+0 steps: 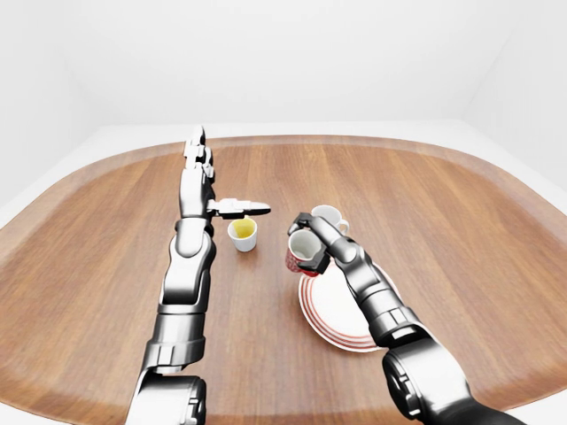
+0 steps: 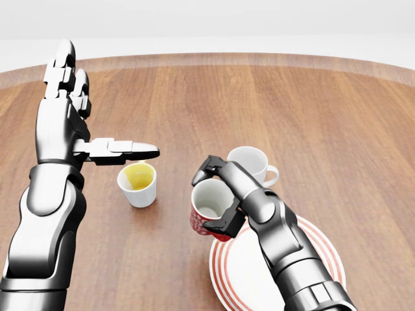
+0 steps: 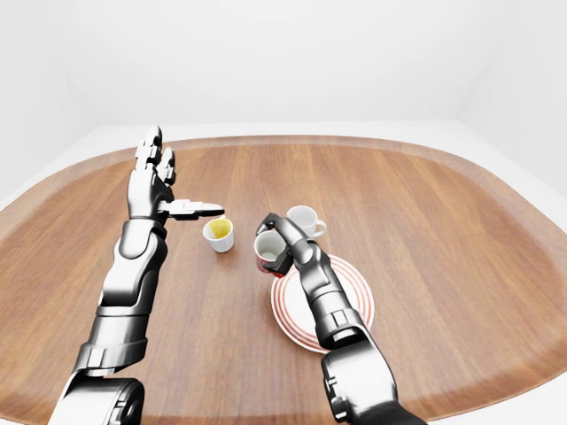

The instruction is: Pick up the red mug and put it on the plate

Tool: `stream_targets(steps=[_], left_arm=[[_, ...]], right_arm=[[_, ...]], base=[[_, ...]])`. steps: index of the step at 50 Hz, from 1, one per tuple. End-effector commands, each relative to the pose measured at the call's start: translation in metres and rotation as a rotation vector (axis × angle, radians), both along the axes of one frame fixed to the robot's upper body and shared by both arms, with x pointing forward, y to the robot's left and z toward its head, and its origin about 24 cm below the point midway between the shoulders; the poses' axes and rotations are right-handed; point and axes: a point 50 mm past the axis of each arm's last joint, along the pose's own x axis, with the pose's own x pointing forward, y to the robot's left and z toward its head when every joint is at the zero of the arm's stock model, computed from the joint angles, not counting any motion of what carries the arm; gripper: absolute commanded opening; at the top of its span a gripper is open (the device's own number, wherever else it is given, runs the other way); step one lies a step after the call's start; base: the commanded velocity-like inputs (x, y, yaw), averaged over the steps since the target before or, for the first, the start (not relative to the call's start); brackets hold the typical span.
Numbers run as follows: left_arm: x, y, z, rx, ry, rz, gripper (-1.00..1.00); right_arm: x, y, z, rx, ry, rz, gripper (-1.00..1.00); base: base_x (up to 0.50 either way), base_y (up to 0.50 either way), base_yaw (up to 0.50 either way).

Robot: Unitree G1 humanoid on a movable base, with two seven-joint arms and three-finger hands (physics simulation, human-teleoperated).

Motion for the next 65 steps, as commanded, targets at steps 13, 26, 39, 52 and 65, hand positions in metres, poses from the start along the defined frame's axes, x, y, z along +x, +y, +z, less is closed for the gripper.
stream_targets(steps=[13,26,39,52,65], left_arm=[[0.0,0.0,0.001,-0.001,-0.002,0.0,1.0],[-0.001,-0.001,0.002,-0.002,-0.012,-0.003,1.0],[0.0,-0.001,-0.001,0.0,0.002,-0.003,1.0],[0.001,-0.002,-0.003,0.003,0.013,-0.003,1.0],[0.001,-0.003,0.0,0.002,0.003,-0.004,1.0]], right_arm=[[-0.007,-0.038,-0.011,-0.059,0.018,-0.057,-1.0],[-0.011,-0.055,-0.024,-0.078,0.068,-0.105,-1.0],[-0.016,-0.072,-0.039,-0.102,0.134,-0.155,-1.0],[-0.02,-0.088,-0.05,-0.121,0.189,-0.207,-1.0],[-0.025,-0.1,-0.057,-0.13,0.217,-0.242,-1.0]], base=[[0.0,0.0,0.0],[0.0,0.0,0.0],[0.0,0.0,0.0],[0.0,0.0,0.0],[0.0,0.0,0.0]])
